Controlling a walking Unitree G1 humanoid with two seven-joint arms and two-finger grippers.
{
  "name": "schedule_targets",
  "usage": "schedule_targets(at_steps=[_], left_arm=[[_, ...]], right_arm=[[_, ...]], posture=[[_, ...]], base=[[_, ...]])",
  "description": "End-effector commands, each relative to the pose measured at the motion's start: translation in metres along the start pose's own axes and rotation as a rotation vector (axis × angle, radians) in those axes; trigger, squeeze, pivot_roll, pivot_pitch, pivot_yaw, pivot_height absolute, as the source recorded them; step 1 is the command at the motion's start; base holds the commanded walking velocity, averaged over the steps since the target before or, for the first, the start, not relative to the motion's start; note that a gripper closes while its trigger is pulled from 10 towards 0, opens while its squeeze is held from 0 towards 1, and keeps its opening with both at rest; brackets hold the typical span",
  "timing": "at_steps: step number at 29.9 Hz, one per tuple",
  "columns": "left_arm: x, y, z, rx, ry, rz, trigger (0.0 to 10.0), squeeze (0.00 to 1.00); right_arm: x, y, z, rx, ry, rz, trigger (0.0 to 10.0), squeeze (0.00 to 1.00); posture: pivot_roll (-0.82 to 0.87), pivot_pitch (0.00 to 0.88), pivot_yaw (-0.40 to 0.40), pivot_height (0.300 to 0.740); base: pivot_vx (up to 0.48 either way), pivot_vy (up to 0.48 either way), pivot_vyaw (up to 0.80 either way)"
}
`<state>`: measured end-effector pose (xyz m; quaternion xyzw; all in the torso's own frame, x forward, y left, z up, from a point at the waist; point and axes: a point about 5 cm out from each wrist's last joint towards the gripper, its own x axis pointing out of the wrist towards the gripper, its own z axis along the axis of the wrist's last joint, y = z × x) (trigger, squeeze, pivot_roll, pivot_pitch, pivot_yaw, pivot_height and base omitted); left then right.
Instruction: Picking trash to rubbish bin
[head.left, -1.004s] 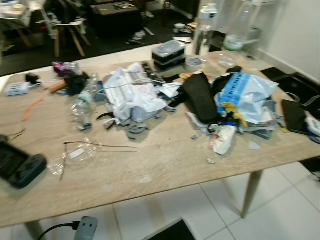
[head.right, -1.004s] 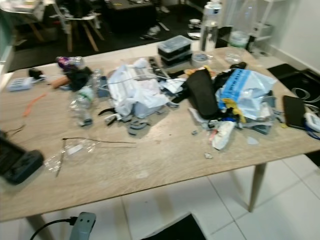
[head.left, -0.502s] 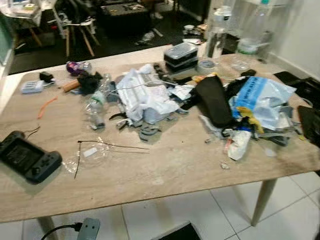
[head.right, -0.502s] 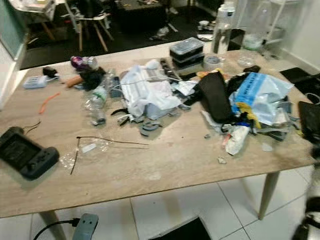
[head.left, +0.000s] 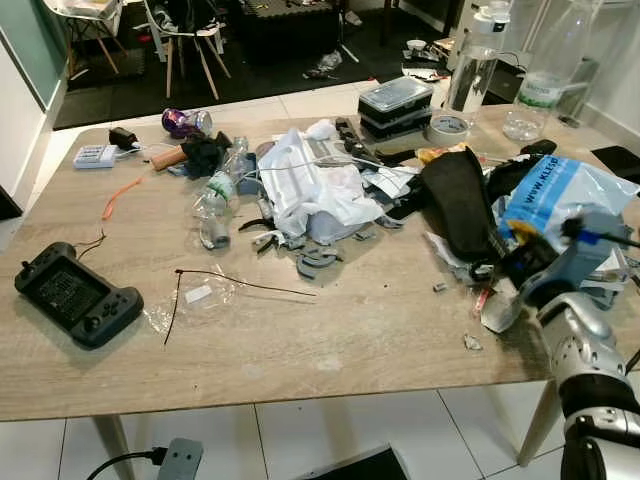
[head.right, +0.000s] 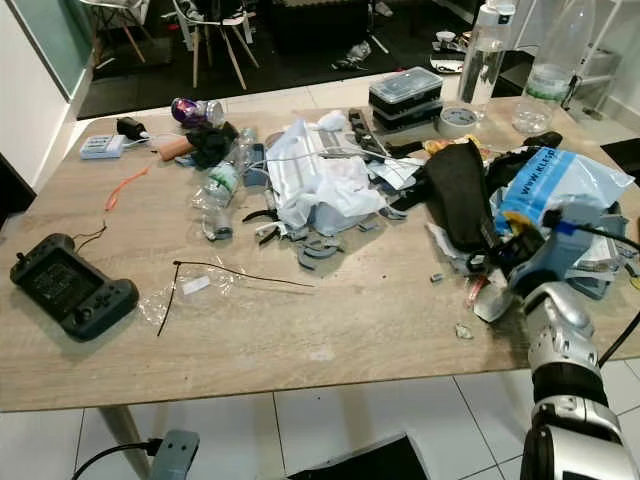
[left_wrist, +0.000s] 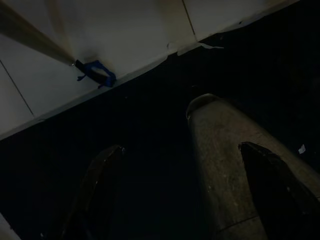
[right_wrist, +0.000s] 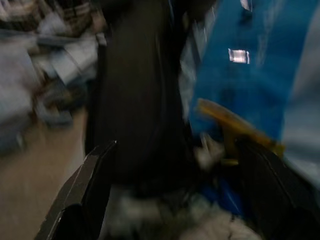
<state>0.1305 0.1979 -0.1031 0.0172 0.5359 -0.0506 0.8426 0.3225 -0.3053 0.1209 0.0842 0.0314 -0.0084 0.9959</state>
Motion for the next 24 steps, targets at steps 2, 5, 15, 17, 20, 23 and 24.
schedule_targets(at_steps=[2,5,15,17,20,23,24], left_arm=[[-0.001,0.000,-0.006,0.020,0.020,-0.003,10.0,0.00],[-0.001,0.000,-0.006,0.043,0.023,-0.008,10.0,0.00],[-0.001,0.001,-0.002,0.068,0.019,-0.013,10.0,0.00],[0.000,0.001,-0.002,0.067,0.018,-0.014,10.0,0.00],[0.000,0.000,-0.002,0.065,0.018,-0.016,10.0,0.00],[0.000,0.000,-0.002,0.065,0.018,-0.017,10.0,0.00],[0.000,-0.001,-0.002,0.065,0.018,-0.019,10.0,0.00]], right_arm=[[-0.002,-0.007,0.013,-0.010,0.016,-0.026,10.0,0.00],[-0.002,-0.013,0.033,-0.008,0.015,-0.071,10.0,0.00],[-0.003,-0.002,0.052,-0.057,0.048,-0.076,10.0,0.00],[-0.005,-0.003,0.058,-0.088,0.068,-0.112,10.0,0.00],[-0.008,-0.007,0.060,-0.078,0.100,-0.150,10.0,0.00],[-0.009,-0.008,0.060,-0.070,0.112,-0.161,10.0,0.00],[-0.010,-0.008,0.060,-0.066,0.119,-0.169,10.0,0.00]], posture=[[0.00,0.052,0.018,0.740],[0.00,0.052,0.018,0.740],[-0.02,0.049,0.031,0.740],[-0.02,0.051,0.034,0.740],[-0.02,0.051,0.033,0.740],[-0.02,0.051,0.033,0.740],[-0.03,0.054,0.034,0.740]], base=[[0.000,0.000,0.00],[0.000,0.000,0.00],[0.000,0.000,0.00],[0.000,0.000,-0.35],[0.000,0.000,-0.75],[0.000,0.000,-0.77],[0.000,0.000,-0.77]])
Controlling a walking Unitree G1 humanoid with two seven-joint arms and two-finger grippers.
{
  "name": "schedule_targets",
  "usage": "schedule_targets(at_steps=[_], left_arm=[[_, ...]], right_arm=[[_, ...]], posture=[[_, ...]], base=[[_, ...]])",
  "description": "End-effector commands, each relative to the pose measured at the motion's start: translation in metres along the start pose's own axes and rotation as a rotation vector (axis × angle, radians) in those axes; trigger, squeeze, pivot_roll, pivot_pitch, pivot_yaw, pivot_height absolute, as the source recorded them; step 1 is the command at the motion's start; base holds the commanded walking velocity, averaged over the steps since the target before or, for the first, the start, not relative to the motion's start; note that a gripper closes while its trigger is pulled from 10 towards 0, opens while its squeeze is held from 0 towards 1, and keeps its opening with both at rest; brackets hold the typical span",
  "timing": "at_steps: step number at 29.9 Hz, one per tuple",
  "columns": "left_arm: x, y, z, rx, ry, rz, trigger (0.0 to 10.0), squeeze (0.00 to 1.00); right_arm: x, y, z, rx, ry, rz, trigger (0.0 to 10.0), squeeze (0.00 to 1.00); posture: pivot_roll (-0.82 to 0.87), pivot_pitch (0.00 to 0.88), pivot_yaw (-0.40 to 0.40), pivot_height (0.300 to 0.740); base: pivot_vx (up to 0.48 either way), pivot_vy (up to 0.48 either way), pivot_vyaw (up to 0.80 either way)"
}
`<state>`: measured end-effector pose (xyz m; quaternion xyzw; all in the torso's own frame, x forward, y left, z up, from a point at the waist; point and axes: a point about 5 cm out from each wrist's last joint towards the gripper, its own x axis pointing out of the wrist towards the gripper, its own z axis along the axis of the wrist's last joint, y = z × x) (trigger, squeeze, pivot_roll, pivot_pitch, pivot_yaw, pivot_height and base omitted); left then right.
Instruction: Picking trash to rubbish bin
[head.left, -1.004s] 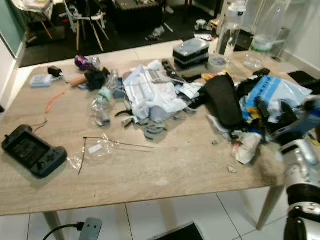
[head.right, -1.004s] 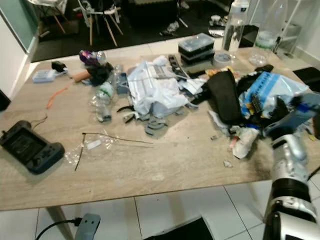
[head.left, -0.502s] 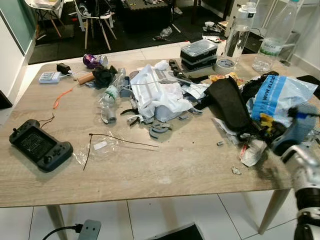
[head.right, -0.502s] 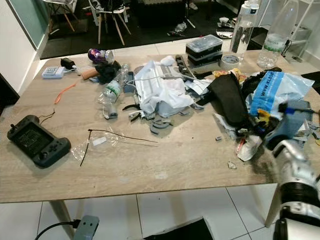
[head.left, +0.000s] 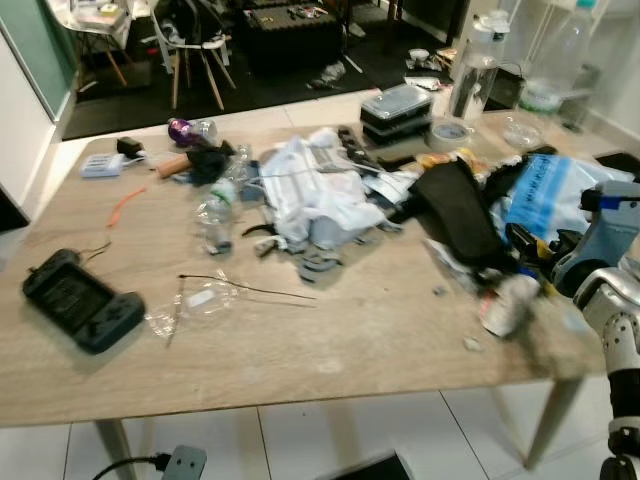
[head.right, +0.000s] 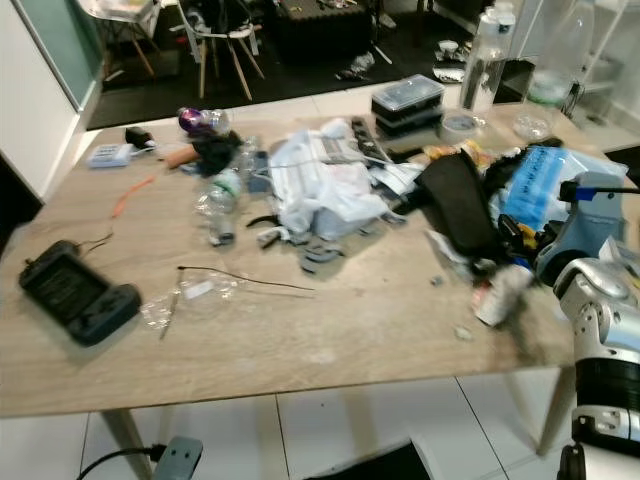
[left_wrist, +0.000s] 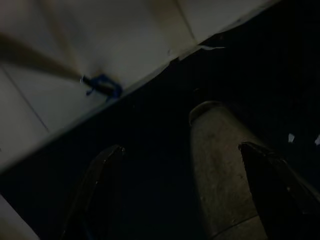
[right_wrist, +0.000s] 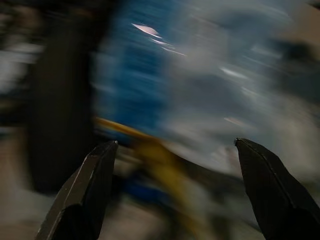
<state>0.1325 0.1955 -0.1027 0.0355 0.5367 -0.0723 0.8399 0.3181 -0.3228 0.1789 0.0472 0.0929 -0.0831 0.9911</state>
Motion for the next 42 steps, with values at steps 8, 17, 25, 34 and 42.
schedule_targets(at_steps=[8,17,25,34,42], left_arm=[[0.000,-0.002,-0.005,0.027,0.018,-0.012,10.0,0.00],[0.000,-0.003,-0.005,0.030,0.020,-0.014,10.0,0.00],[-0.001,-0.002,-0.006,0.026,0.021,-0.012,10.0,0.00],[-0.001,0.000,-0.009,0.046,0.028,-0.016,10.0,0.00],[-0.003,0.002,-0.015,0.062,0.042,-0.016,10.0,0.00]], right_arm=[[-0.009,0.024,0.013,0.020,-0.054,0.129,10.0,0.00],[-0.007,0.057,-0.009,0.051,0.023,0.247,10.0,0.00],[-0.001,0.071,-0.028,0.130,-0.060,0.342,10.0,0.00],[0.009,0.088,-0.037,0.143,-0.053,0.385,10.0,0.00],[0.018,0.075,-0.066,0.131,0.071,0.189,10.0,0.00]], posture=[[-0.04,0.057,0.039,0.740],[-0.04,0.060,0.037,0.740],[-0.03,0.063,0.038,0.740],[-0.02,0.089,0.052,0.740],[0.00,0.102,0.052,0.740]], base=[[0.000,0.000,-0.77],[0.000,0.000,-0.69],[0.000,0.000,0.00],[0.000,0.000,0.00],[0.000,0.000,0.00]])
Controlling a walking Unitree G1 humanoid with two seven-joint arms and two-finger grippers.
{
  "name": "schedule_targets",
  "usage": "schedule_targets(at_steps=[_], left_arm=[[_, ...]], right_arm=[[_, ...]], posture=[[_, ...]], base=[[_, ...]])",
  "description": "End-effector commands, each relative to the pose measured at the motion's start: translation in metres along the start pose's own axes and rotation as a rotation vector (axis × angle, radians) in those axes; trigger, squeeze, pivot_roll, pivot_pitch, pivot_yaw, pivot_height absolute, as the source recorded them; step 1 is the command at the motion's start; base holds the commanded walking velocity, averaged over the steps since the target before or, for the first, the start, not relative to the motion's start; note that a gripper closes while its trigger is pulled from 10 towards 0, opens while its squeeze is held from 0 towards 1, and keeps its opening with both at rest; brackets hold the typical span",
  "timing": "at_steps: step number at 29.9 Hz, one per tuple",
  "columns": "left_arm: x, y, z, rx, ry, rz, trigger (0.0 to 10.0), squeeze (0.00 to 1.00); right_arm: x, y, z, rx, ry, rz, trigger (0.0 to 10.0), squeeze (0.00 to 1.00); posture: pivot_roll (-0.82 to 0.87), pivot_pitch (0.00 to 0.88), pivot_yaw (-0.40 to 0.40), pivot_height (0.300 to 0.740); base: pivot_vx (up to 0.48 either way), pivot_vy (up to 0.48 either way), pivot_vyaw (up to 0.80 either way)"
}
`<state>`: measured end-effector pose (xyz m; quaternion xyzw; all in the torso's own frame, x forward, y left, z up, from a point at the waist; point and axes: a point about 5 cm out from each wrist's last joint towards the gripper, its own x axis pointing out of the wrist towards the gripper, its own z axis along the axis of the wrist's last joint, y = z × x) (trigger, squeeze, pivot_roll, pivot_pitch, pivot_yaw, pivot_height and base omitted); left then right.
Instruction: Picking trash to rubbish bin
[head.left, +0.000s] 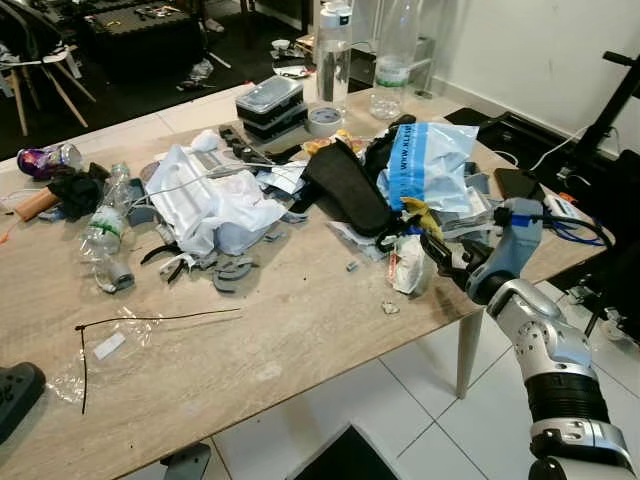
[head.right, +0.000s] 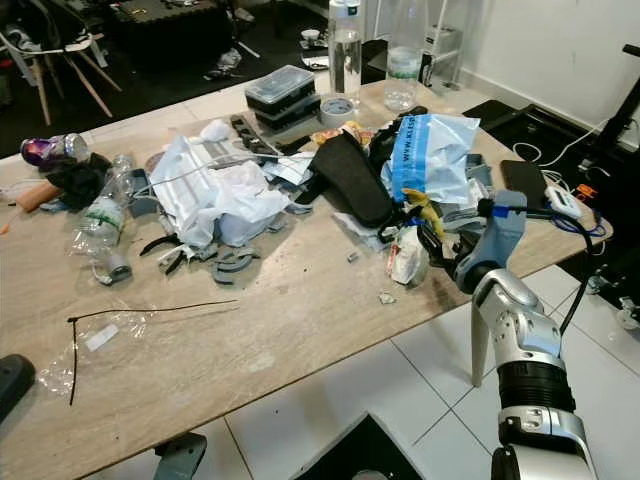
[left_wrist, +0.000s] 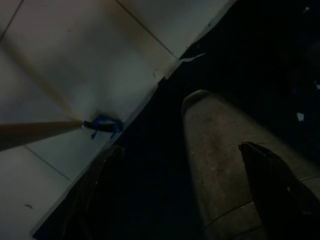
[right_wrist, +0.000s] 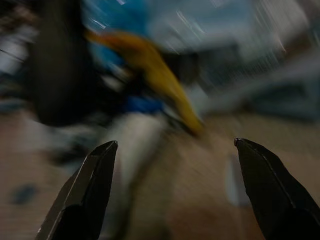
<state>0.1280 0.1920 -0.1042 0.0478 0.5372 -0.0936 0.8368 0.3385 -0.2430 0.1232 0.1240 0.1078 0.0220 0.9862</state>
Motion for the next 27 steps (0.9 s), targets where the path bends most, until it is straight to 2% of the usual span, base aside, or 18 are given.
schedule_targets(at_steps=[1,7,13,19,21,23,26,27], left_arm=[[-0.003,0.005,-0.012,0.022,0.041,0.006,10.0,0.00],[-0.004,0.006,-0.016,0.036,0.049,0.005,10.0,0.00],[-0.004,0.006,-0.017,0.043,0.048,0.004,10.0,0.00],[-0.004,0.005,-0.017,0.040,0.047,0.003,10.0,0.00],[-0.004,0.005,-0.017,0.036,0.047,0.004,10.0,0.00],[-0.004,0.005,-0.017,0.035,0.047,0.004,10.0,0.00],[-0.004,0.005,-0.018,0.032,0.047,0.005,10.0,0.00],[-0.004,0.005,-0.018,0.032,0.048,0.005,10.0,0.00]], right_arm=[[0.000,-0.005,-0.008,0.006,0.016,-0.040,10.0,0.00],[0.006,0.004,-0.009,0.014,0.023,0.013,10.0,0.00],[0.012,0.032,-0.001,-0.024,-0.032,0.178,10.0,0.00],[0.013,0.033,-0.003,-0.036,-0.025,0.174,10.0,0.00],[0.014,0.028,-0.015,-0.053,0.049,0.130,10.0,0.00],[0.015,0.027,-0.019,-0.052,0.072,0.117,10.0,0.00],[0.015,0.028,-0.034,-0.027,0.159,0.095,10.0,0.00],[0.015,0.030,-0.039,-0.016,0.183,0.100,4.4,0.00]], posture=[[0.00,0.102,0.052,0.740],[0.01,0.105,0.052,0.740],[0.01,0.104,0.052,0.740],[0.01,0.100,0.048,0.740],[0.01,0.102,0.046,0.740],[0.01,0.102,0.046,0.740],[0.01,0.104,0.045,0.740],[0.01,0.104,0.045,0.740]], base=[[0.000,0.000,0.00],[0.000,0.000,0.00],[0.000,0.000,0.00],[0.000,0.000,0.00],[0.000,0.000,0.00],[0.000,0.000,0.00],[0.000,0.000,0.00],[0.000,0.000,0.00]])
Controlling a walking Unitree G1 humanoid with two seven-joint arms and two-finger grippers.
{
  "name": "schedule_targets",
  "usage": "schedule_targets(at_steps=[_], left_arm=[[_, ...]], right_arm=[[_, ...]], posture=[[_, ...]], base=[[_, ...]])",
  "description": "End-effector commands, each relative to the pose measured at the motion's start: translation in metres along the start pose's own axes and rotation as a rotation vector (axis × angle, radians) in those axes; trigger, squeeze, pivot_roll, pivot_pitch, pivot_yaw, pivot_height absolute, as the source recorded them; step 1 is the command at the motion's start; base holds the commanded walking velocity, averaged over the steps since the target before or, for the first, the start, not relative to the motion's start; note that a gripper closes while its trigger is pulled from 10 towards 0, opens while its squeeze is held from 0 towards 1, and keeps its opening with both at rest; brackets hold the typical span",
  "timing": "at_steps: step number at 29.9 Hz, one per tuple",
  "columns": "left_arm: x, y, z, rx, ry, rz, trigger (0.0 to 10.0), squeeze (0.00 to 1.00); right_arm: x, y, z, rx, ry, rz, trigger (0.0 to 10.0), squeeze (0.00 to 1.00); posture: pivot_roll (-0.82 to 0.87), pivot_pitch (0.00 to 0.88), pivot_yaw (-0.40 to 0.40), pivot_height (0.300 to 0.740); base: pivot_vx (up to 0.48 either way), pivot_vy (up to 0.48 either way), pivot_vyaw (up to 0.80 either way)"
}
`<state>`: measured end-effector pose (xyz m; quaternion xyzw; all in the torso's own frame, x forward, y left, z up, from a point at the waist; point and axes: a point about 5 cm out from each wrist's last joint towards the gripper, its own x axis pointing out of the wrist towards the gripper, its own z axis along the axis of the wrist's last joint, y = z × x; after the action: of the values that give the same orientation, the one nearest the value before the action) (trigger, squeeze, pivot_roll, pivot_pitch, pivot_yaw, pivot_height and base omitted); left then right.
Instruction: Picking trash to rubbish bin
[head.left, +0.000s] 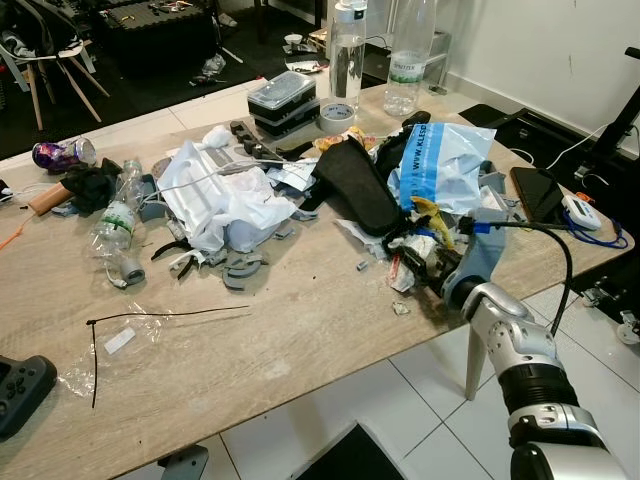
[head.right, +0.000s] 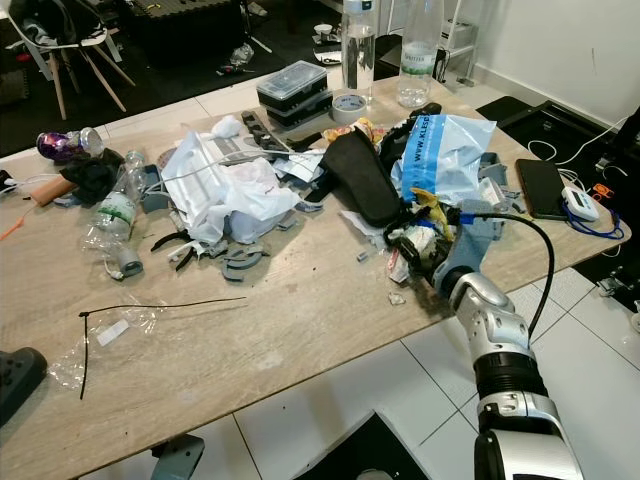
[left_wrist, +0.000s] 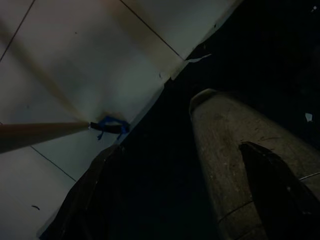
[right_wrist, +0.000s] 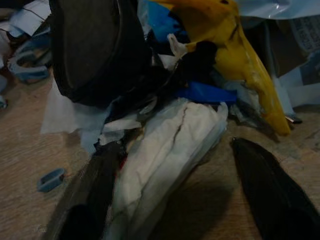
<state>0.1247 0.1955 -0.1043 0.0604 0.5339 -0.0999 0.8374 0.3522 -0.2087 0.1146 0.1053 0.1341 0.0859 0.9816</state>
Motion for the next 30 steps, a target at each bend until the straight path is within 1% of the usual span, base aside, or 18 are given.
schedule_targets(at_steps=[1,2,6,15,16,17,18,19,20,21,22,24,25,26,27,28,30], left_arm=[[-0.003,0.002,-0.014,0.004,0.052,0.001,10.0,0.00],[-0.003,0.002,-0.014,0.005,0.052,0.002,10.0,0.00],[-0.003,0.002,-0.014,0.009,0.052,0.002,10.0,0.00],[-0.002,0.003,-0.012,0.014,0.048,0.002,10.0,0.00],[-0.002,0.003,-0.011,0.013,0.047,0.003,10.0,0.00],[-0.002,0.003,-0.011,0.013,0.046,0.003,10.0,0.00],[-0.002,0.003,-0.011,0.013,0.046,0.003,10.0,0.00],[-0.002,0.003,-0.010,0.010,0.045,0.005,10.0,0.00],[-0.002,0.003,-0.010,0.003,0.042,0.007,10.0,0.00],[-0.002,0.003,-0.010,0.003,0.042,0.007,10.0,0.00],[-0.002,0.003,-0.010,-0.016,0.038,0.013,10.0,0.00],[-0.002,0.003,-0.009,-0.041,0.033,0.019,10.0,0.00],[-0.002,0.004,-0.009,-0.067,0.029,0.027,10.0,0.00],[-0.002,0.004,-0.009,-0.085,0.026,0.032,10.0,0.00],[-0.002,0.004,-0.009,-0.085,0.026,0.032,10.0,0.00],[-0.002,0.008,-0.008,-0.147,0.015,0.051,10.0,0.00],[-0.003,0.012,-0.007,-0.190,0.008,0.069,10.0,0.00]], right_arm=[[-0.001,0.003,-0.028,0.047,0.123,-0.006,4.4,0.00],[0.000,0.005,-0.030,0.054,0.129,0.002,0.0,0.00],[0.001,0.011,-0.032,0.072,0.126,0.031,0.0,0.00],[0.002,0.014,-0.030,0.093,0.126,0.051,0.0,0.00],[0.003,0.017,-0.023,0.122,0.073,0.083,0.2,0.00],[0.003,0.019,-0.019,0.135,0.043,0.101,0.2,0.00],[0.003,0.019,-0.019,0.135,0.043,0.101,0.2,0.00],[0.002,0.023,-0.008,0.168,-0.034,0.150,2.6,0.00],[0.001,0.027,0.000,0.192,-0.087,0.191,10.0,0.00],[0.001,0.027,0.000,0.192,-0.087,0.191,10.0,0.00],[-0.002,0.032,0.011,0.227,-0.159,0.257,10.0,0.00],[-0.006,0.036,0.020,0.257,-0.218,0.308,10.0,0.00],[-0.009,0.039,0.026,0.285,-0.252,0.345,10.0,0.00],[-0.011,0.040,0.030,0.303,-0.276,0.371,10.0,0.00],[-0.011,0.040,0.030,0.303,-0.276,0.371,10.0,0.00],[-0.019,0.049,0.040,0.348,-0.337,0.475,10.0,0.00],[-0.025,0.056,0.045,0.365,-0.376,0.560,10.0,0.00]], posture=[[0.01,0.104,0.047,0.740],[0.01,0.104,0.047,0.740],[0.01,0.101,0.051,0.740],[0.01,0.093,0.049,0.740],[0.01,0.090,0.048,0.740],[0.01,0.090,0.048,0.740],[0.01,0.090,0.048,0.740],[0.01,0.087,0.048,0.740],[0.01,0.085,0.046,0.740],[0.01,0.085,0.046,0.740],[0.01,0.085,0.046,0.740],[0.01,0.083,0.046,0.740],[0.01,0.082,0.046,0.740],[0.01,0.082,0.046,0.740],[0.01,0.082,0.046,0.740],[0.01,0.078,0.045,0.740],[0.01,0.076,0.045,0.740]], base=[[0.000,0.000,0.00],[0.000,0.000,0.00],[0.000,0.000,0.00],[0.000,0.000,0.00],[0.000,0.000,0.00],[0.000,0.000,0.00],[0.000,0.000,0.00],[0.000,0.000,0.00],[0.000,0.000,0.00],[0.000,0.000,0.00],[0.000,0.000,0.00],[0.000,0.000,0.00],[0.000,0.000,0.00],[0.000,0.000,0.00],[0.000,0.000,0.00],[0.000,0.000,0.00],[0.000,0.000,0.00]])
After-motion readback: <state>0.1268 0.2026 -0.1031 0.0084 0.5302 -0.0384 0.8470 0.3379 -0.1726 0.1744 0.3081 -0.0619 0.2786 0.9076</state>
